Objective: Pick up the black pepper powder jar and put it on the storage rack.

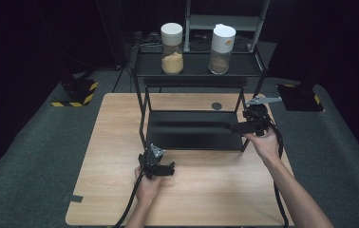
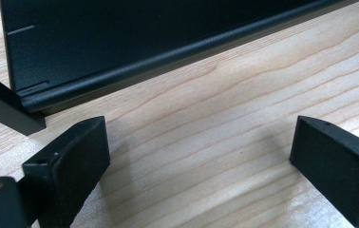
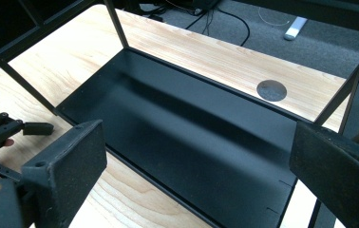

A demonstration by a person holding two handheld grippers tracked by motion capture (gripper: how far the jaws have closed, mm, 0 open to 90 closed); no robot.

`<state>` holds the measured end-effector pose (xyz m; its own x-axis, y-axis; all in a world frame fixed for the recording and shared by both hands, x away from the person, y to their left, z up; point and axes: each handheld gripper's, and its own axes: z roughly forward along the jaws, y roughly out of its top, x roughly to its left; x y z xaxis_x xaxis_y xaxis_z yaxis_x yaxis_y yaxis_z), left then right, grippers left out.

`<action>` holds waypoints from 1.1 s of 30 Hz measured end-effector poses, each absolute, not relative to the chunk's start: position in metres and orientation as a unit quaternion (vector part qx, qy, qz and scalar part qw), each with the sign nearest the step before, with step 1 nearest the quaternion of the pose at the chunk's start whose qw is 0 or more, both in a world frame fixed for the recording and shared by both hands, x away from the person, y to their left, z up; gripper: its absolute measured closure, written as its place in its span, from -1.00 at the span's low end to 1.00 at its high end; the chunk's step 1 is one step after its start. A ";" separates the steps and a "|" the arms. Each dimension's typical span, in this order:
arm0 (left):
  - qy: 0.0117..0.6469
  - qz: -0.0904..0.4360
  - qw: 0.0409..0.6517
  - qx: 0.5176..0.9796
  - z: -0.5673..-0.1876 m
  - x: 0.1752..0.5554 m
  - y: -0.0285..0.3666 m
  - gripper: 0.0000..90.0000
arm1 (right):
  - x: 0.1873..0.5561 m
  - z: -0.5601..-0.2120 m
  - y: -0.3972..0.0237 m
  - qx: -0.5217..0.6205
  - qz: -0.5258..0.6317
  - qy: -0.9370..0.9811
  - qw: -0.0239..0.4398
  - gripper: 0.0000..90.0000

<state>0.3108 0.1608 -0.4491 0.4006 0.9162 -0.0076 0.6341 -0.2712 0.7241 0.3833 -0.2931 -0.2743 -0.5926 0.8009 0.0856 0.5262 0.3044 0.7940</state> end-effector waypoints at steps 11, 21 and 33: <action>0.505 0.213 0.331 0.768 -0.449 0.311 0.161 -0.87 | 0.383 -0.283 -0.296 0.424 0.416 0.789 0.159 -0.89; 0.504 0.213 0.332 0.768 -0.449 0.311 0.161 -0.87 | 0.382 -0.293 -0.298 0.429 0.417 0.787 0.150 -0.89; 0.504 0.213 0.332 0.768 -0.449 0.311 0.161 -0.87 | 0.381 -0.305 -0.296 0.431 0.419 0.787 0.143 -0.89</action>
